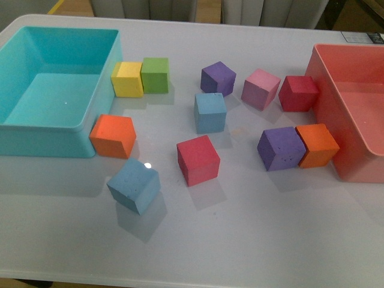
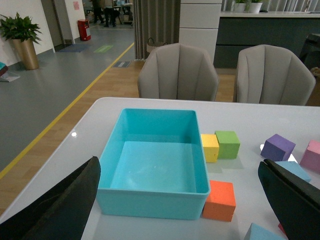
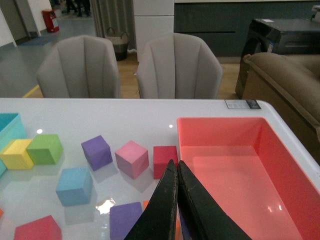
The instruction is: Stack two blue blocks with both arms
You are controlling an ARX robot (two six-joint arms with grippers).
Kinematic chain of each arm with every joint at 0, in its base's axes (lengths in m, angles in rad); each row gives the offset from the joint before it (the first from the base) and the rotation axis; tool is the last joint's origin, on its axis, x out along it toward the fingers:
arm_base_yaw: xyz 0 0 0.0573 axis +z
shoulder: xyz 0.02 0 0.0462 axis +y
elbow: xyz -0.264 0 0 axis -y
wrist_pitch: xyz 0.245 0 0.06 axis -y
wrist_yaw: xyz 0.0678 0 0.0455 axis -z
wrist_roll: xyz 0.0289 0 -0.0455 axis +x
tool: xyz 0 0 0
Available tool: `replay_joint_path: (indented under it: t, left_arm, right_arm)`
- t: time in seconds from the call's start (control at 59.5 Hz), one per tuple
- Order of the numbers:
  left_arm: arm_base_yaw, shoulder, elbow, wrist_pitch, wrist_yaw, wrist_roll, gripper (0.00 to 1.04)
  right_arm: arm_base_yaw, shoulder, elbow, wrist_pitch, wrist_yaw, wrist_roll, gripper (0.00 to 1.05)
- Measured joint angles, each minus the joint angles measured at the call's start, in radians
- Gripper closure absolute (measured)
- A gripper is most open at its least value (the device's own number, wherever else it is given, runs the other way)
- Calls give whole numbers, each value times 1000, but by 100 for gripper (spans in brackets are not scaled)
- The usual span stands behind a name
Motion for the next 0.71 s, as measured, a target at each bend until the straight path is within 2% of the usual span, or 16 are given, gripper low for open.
replay_joint_path:
  t: [0.151, 0.185, 0.269, 0.706]
  left_arm:
    - [0, 0, 0, 0, 0, 0, 9]
    - [0, 0, 0, 0, 0, 0, 9]
    - [0, 0, 0, 0, 0, 0, 9]
    - [0, 0, 0, 0, 0, 0, 9]
  right_arm:
    - [-34, -100, -31, -67, -32, 0, 103]
    - [-70, -133, -39, -92, -95, -1, 103]
    - [-124, -155, -74, -64, -120, 0, 103]
    - [-131, -435, -77, -329, -129, 0, 103]
